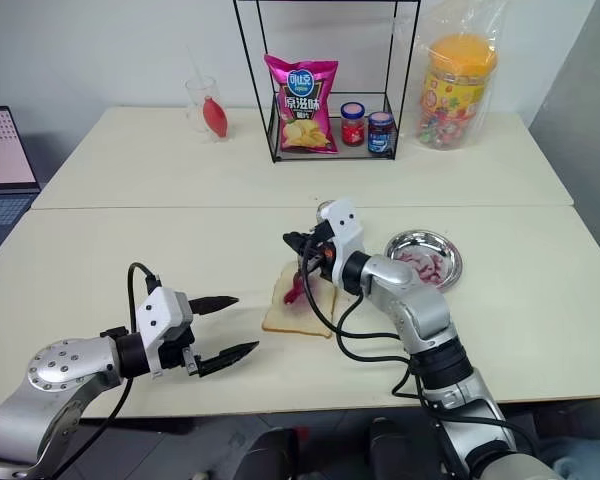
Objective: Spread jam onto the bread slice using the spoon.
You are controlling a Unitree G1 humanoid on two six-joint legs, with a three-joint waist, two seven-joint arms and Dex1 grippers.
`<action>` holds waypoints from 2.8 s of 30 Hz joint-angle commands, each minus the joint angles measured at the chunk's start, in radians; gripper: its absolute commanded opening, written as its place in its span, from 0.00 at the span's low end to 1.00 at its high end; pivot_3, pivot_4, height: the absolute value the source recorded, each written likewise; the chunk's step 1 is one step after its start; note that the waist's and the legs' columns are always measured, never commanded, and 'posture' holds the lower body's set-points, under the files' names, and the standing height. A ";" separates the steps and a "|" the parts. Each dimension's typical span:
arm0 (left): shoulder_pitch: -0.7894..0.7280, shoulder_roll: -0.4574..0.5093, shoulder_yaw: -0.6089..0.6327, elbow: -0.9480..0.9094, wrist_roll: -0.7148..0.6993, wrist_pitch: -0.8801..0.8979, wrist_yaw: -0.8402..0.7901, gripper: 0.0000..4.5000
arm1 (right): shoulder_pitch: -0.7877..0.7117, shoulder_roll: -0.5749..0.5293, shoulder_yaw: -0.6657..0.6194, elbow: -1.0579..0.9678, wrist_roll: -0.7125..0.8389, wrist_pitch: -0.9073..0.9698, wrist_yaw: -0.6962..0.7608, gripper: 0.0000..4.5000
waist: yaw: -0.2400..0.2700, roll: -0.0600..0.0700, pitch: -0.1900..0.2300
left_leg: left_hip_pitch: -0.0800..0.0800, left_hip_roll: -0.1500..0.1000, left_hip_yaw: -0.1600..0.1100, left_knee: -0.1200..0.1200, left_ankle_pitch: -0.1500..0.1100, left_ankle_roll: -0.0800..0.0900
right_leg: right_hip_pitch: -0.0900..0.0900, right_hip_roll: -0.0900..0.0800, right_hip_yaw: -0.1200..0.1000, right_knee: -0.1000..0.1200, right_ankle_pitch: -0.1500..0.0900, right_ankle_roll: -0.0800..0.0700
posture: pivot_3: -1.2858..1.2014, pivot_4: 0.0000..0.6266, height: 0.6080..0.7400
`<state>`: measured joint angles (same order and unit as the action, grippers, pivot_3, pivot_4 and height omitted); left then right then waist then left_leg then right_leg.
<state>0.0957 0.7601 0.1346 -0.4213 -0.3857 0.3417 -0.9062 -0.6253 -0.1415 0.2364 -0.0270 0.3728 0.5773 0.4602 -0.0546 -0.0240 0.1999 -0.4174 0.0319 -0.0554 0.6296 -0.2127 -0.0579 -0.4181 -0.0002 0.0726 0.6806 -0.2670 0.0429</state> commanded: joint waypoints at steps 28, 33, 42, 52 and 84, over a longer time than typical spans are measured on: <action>-0.033 -0.010 0.005 0.040 0.011 -0.063 0.010 1.00 | 0.101 0.296 -0.366 0.054 0.305 0.210 -0.289 0.00 | -0.005 -0.001 -0.001 | 0.000 0.001 0.000 -0.001 0.000 0.000 | -0.001 0.001 0.000 0.000 0.002 -0.004 | 0.52 0.24 1.00; -0.044 -0.011 0.001 0.032 0.010 -0.052 0.014 1.00 | 0.110 0.239 -0.426 0.008 0.327 0.223 -0.325 0.00 | -0.002 -0.002 -0.001 | 0.000 0.001 0.000 -0.001 0.000 0.000 | 0.000 0.001 0.000 0.000 0.002 -0.004 | 0.52 0.24 1.00; -0.053 -0.011 0.002 0.056 0.012 -0.066 0.007 1.00 | 0.090 0.214 -0.479 -0.122 0.457 0.341 -0.388 0.00 | -0.003 -0.002 -0.001 | 0.000 0.000 0.000 -0.001 0.000 0.000 | 0.000 0.001 0.000 0.000 0.002 -0.004 | 0.52 0.24 1.00; -0.041 -0.007 0.013 0.065 0.011 -0.087 -0.004 1.00 | 0.065 0.330 -0.390 -0.033 0.454 0.324 -0.411 0.00 | -0.012 -0.002 -0.001 | 0.000 0.001 0.000 -0.001 0.000 0.000 | 0.000 0.002 0.000 0.000 0.002 -0.004 | 0.52 0.24 1.00; -0.006 0.001 0.017 0.038 -0.003 -0.096 -0.031 1.00 | 0.111 0.190 -0.515 -0.150 0.631 0.430 -0.461 0.00 | -0.003 -0.002 -0.001 | 0.000 0.001 0.000 -0.001 0.000 0.000 | 0.000 0.001 0.000 0.000 0.002 -0.004 | 0.52 0.24 1.00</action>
<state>0.0903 0.7506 0.1227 -0.3466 -0.3753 0.2580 -0.9321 -0.4829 0.0449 -0.2612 -0.0896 0.9122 0.9769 0.0106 -0.0577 -0.0261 0.1985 -0.4173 0.0328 -0.0557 0.6288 -0.2128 -0.0578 -0.4183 0.0011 0.0729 0.6808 -0.2653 0.0392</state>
